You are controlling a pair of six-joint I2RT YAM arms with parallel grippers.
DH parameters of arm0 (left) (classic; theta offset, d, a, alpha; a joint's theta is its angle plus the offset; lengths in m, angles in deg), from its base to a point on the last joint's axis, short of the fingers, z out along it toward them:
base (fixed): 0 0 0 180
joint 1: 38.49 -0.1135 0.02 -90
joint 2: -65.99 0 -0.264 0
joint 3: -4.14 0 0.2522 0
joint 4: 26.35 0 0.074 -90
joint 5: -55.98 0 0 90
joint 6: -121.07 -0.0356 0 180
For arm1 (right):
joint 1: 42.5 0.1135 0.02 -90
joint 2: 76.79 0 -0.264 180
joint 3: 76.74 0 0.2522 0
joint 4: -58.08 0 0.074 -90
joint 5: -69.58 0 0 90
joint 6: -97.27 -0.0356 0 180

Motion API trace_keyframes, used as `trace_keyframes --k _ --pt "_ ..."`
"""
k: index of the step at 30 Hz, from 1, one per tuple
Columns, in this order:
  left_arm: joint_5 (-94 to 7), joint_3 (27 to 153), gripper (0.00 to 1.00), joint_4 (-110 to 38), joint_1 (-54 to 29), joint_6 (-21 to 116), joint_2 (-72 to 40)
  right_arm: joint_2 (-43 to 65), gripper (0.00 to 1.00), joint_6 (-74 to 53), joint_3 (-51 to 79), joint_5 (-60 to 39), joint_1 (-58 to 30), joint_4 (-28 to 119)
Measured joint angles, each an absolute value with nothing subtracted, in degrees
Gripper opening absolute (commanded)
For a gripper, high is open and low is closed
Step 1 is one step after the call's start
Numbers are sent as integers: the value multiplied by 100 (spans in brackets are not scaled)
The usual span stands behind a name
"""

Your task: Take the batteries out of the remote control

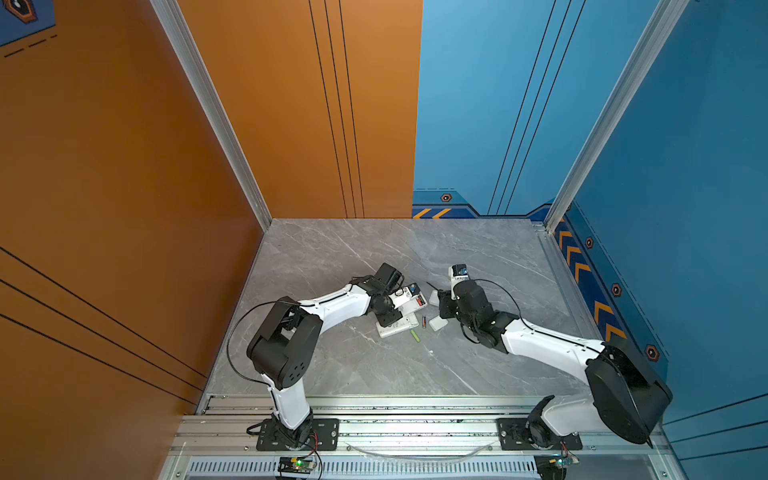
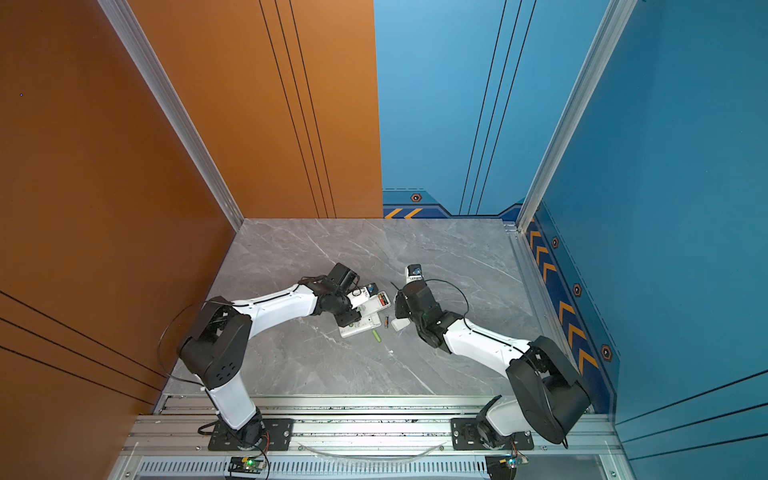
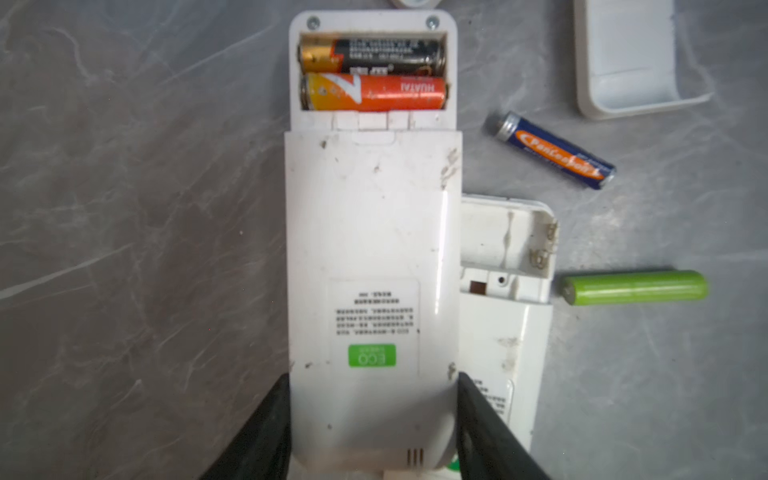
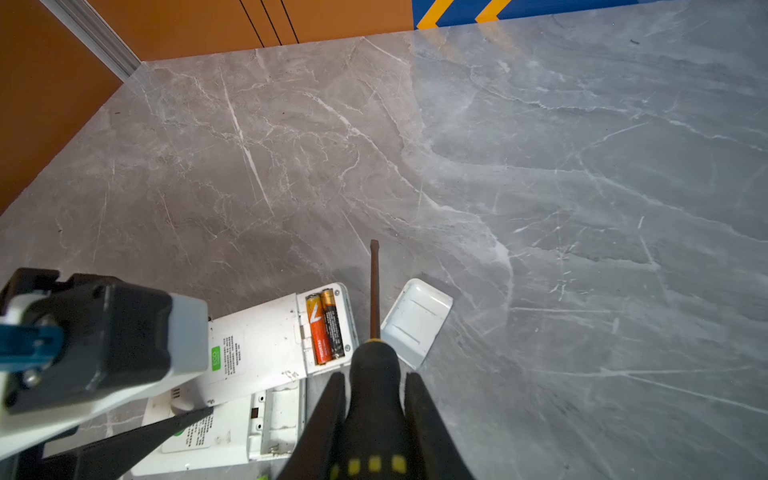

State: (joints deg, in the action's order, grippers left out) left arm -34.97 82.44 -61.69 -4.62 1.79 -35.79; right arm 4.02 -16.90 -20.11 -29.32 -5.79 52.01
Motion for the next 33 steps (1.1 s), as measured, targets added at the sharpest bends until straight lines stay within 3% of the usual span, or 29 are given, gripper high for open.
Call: trace_keyframes --k 7,17,33 --pt "-2826 8242 6 -6038 -469 -17 -3719 759 0 -1698 -1056 -1877 -996 3677" --pt "-2717 8283 8 -5957 -443 -393 -3896 1425 0 -1386 203 -863 -1178 2309" --pt "-2638 8283 8 -5911 -204 -476 -3904 1779 0 -794 1047 -769 -1070 1043"
